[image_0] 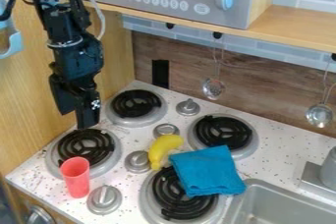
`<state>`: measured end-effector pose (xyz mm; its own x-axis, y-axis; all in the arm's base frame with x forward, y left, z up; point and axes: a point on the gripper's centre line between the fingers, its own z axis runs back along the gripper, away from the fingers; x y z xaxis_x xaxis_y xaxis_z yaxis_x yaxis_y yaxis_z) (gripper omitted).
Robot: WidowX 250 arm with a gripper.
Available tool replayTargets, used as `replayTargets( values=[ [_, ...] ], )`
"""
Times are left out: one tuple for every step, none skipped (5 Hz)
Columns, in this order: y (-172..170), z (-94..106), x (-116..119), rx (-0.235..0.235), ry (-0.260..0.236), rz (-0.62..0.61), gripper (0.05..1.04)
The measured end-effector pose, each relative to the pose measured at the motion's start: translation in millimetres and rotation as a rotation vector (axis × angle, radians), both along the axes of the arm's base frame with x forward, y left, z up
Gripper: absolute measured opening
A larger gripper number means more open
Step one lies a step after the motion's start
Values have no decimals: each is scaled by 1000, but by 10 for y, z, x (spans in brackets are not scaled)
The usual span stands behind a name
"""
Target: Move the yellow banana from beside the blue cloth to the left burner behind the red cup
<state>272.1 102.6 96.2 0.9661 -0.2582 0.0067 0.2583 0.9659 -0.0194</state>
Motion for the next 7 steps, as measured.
replayTargets(
  values=[
    [-11,-76,-17,-10,26,2,1001],
    [-4,-283,204,-38,-4,44,1001],
    [-83,-596,479,-47,-23,24,1001],
    [-230,-771,769,-49,-85,-9,1001],
    [-325,-846,1003,-64,-149,10,1001],
    [-488,-890,1242,-49,-168,12,1001],
    [-527,-958,1414,-48,-177,34,1001]
  ],
)
